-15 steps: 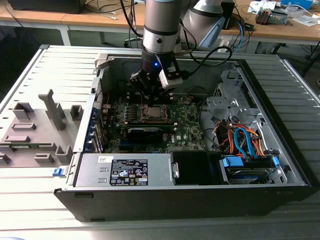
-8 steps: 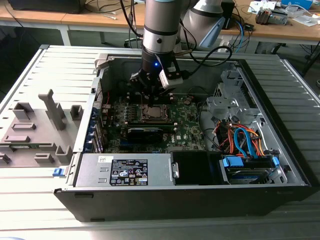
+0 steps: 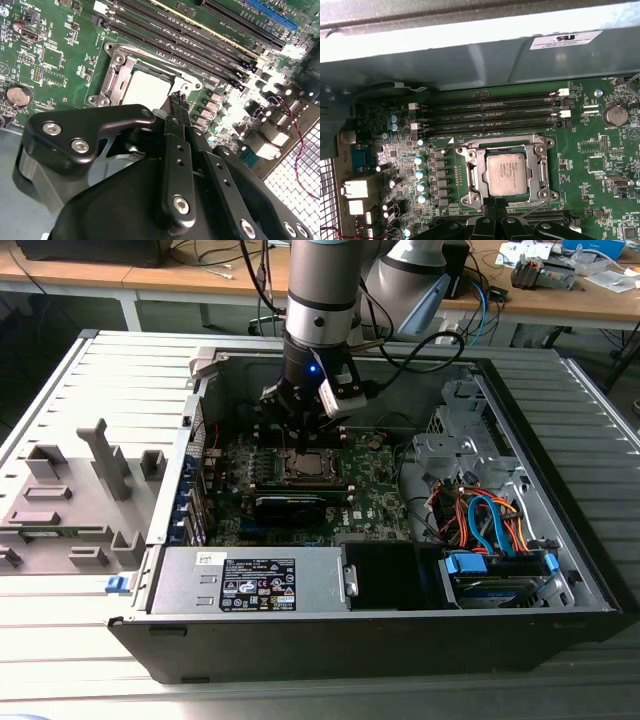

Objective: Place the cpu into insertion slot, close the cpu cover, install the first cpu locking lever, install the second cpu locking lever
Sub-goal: 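Install the first cpu locking lever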

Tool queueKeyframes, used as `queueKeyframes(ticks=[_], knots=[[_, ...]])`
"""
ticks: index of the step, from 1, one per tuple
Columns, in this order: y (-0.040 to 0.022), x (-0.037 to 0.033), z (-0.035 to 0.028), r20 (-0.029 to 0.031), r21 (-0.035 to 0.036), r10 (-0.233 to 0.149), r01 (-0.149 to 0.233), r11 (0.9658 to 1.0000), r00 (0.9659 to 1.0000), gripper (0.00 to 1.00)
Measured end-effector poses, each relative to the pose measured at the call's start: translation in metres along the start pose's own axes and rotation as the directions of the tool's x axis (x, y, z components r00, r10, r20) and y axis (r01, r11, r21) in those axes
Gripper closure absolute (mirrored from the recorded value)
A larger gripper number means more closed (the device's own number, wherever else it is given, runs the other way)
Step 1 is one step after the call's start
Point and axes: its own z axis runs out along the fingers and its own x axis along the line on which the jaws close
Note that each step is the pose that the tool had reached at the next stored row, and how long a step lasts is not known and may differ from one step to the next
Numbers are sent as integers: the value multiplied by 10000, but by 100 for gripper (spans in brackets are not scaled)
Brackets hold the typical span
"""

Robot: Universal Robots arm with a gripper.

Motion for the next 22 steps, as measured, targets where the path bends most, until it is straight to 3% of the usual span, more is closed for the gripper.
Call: queueKeyframes(ticks=[22], knots=[[0, 0, 2, 15, 14, -238, 238, 9997, 9997, 89]])
